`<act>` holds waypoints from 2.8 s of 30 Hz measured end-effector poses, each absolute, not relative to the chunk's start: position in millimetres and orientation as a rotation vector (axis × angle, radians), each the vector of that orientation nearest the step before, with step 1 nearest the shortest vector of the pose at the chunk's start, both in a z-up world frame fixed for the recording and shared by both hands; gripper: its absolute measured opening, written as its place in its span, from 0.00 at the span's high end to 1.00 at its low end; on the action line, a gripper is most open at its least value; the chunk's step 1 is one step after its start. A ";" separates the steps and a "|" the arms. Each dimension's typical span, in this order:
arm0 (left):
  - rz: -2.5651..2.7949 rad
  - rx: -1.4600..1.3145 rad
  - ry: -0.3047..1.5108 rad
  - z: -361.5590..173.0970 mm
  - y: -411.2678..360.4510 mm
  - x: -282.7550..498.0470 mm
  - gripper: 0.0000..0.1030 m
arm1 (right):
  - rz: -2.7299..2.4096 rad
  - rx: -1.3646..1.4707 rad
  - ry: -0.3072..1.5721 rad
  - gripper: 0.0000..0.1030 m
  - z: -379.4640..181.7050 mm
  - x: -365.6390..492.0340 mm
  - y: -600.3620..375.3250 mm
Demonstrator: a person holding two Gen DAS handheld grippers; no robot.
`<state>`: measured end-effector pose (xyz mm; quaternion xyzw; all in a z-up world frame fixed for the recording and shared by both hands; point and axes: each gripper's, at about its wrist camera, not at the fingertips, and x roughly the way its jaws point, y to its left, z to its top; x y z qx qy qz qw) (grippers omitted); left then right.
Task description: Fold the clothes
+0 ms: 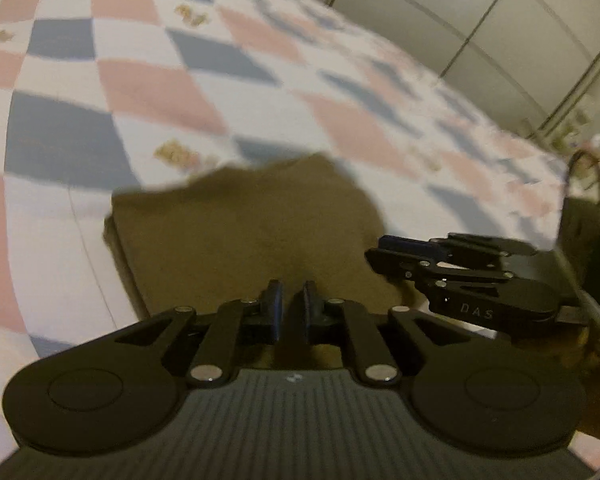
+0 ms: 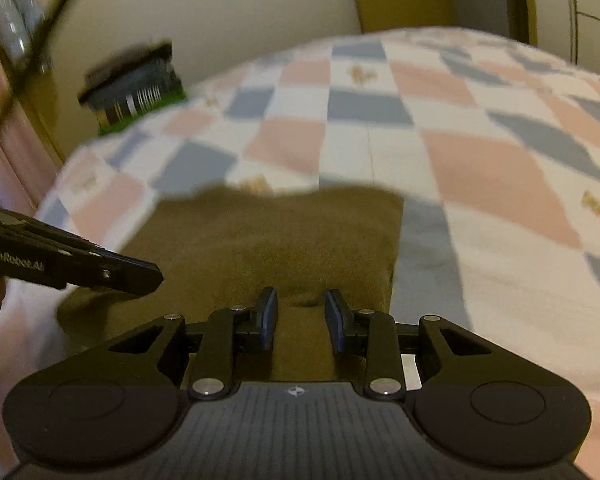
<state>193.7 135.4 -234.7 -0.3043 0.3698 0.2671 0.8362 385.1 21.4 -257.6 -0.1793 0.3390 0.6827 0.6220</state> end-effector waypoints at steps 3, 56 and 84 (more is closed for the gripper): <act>0.605 -0.667 0.792 -253.6 143.9 186.6 0.97 | 1.571 -0.429 0.779 0.70 -267.1 384.0 26.4; -0.480 -0.850 1.265 -304.4 336.8 339.2 0.39 | 0.436 0.983 1.153 0.15 -300.2 293.2 -60.0; -0.350 -0.885 1.003 -196.5 336.0 205.5 0.78 | 0.765 0.936 1.193 0.55 -238.1 285.9 -12.4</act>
